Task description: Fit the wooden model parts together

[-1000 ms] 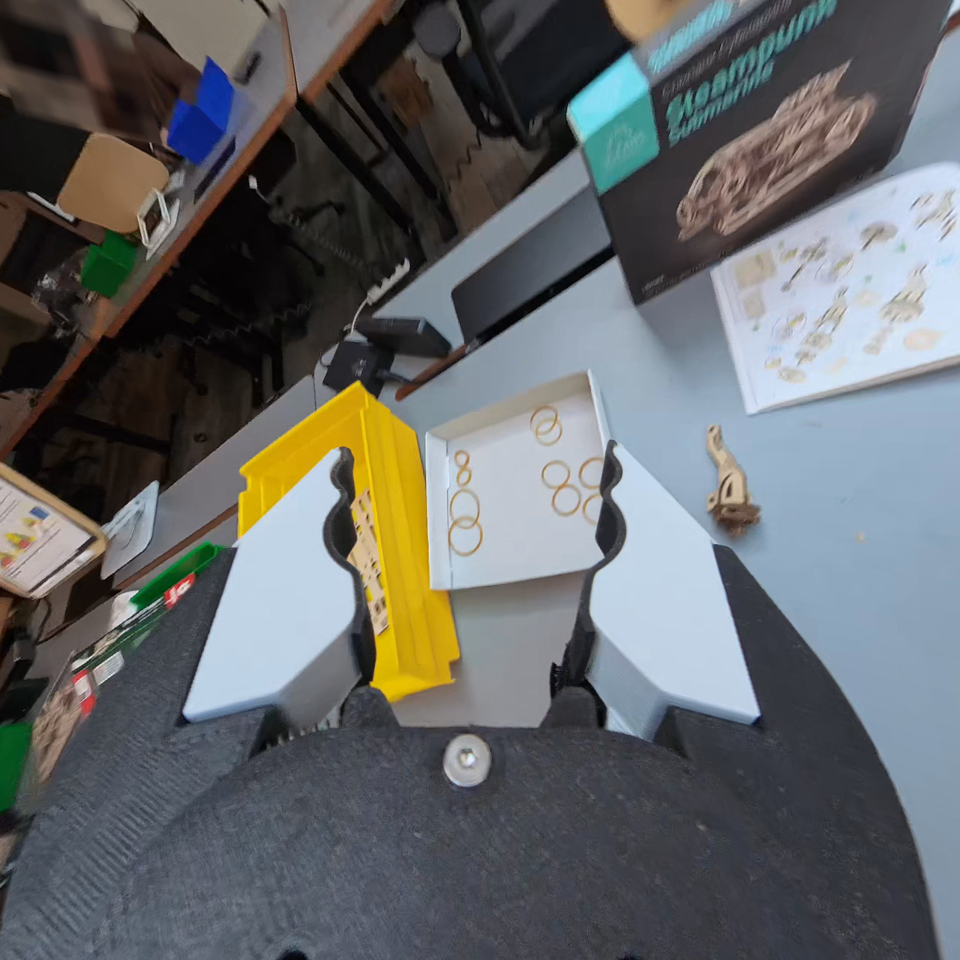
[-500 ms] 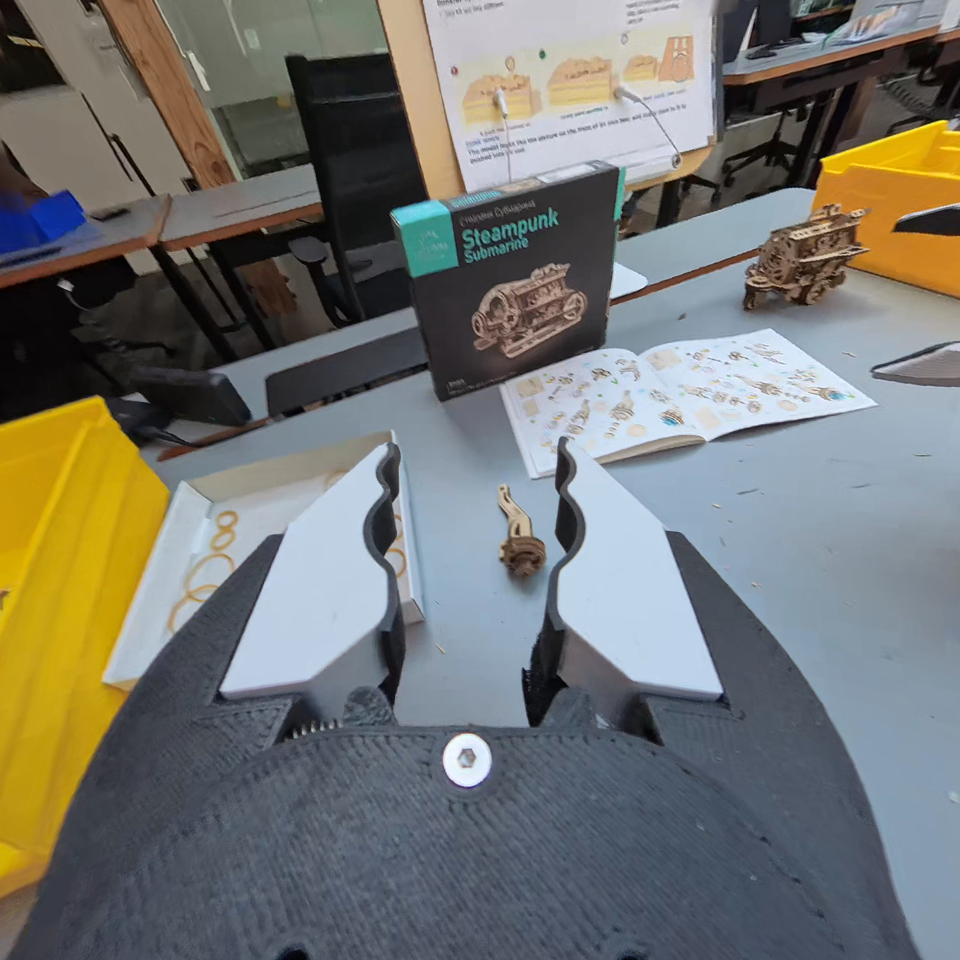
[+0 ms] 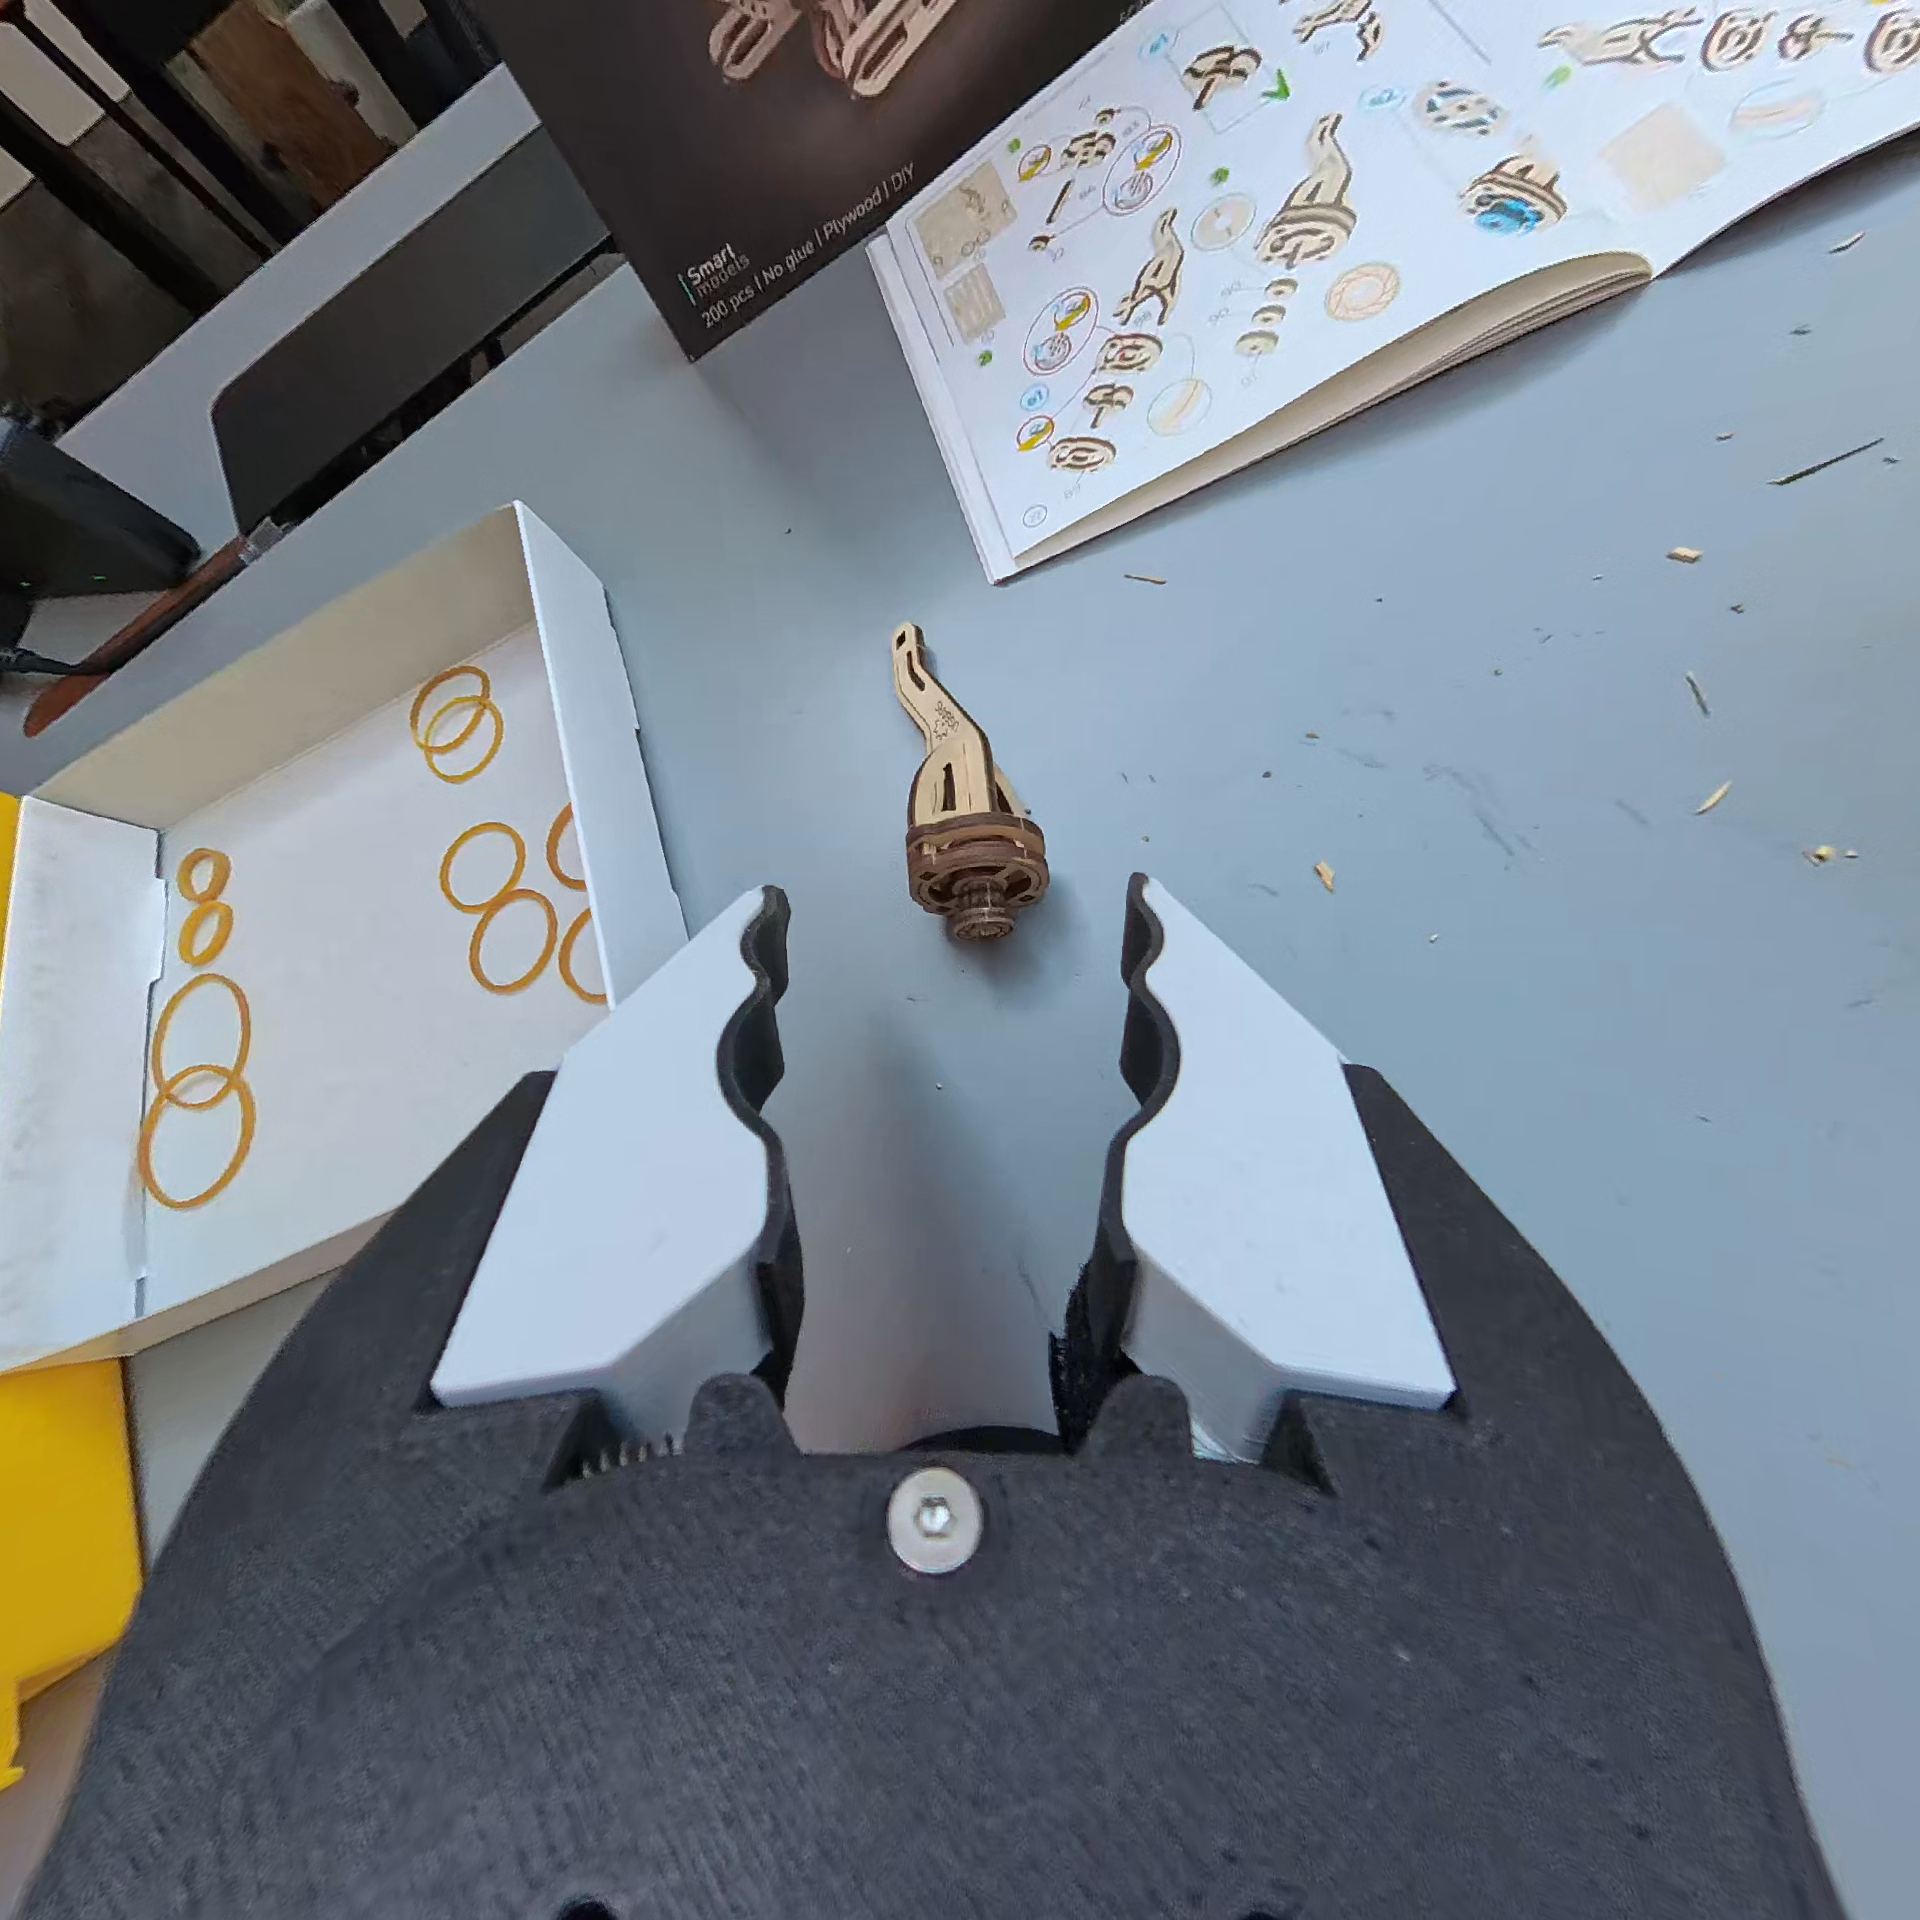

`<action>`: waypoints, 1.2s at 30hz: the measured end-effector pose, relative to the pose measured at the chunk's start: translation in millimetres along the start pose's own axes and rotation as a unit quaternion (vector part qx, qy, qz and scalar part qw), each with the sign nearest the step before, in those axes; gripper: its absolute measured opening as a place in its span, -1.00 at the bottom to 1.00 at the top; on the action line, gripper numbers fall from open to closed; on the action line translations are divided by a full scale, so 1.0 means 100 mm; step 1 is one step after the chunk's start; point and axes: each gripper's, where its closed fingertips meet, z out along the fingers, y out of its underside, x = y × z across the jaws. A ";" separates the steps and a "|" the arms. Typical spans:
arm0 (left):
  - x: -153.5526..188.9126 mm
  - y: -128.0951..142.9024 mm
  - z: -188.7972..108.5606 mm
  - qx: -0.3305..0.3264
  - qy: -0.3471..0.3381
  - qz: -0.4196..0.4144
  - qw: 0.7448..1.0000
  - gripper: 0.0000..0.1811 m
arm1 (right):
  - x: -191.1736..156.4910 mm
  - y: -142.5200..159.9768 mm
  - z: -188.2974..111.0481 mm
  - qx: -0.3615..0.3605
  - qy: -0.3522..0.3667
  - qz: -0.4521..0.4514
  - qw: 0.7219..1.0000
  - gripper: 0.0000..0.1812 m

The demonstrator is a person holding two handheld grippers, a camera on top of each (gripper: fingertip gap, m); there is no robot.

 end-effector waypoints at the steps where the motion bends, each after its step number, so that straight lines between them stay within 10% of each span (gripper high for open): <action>1: -0.01 0.00 0.03 -0.005 -0.006 0.001 1.000 -0.29 | -0.01 0.01 0.01 -0.004 0.000 -0.005 1.000 -0.41; 23: 0.11 -0.02 0.17 -0.011 0.018 0.038 0.999 -0.68 | 0.08 0.12 0.01 -0.027 0.011 -0.014 0.999 -0.38; 36: 0.69 -0.46 0.08 0.043 -0.038 0.372 0.926 -0.68 | 0.17 0.17 0.00 -0.029 0.017 -0.008 0.999 -0.38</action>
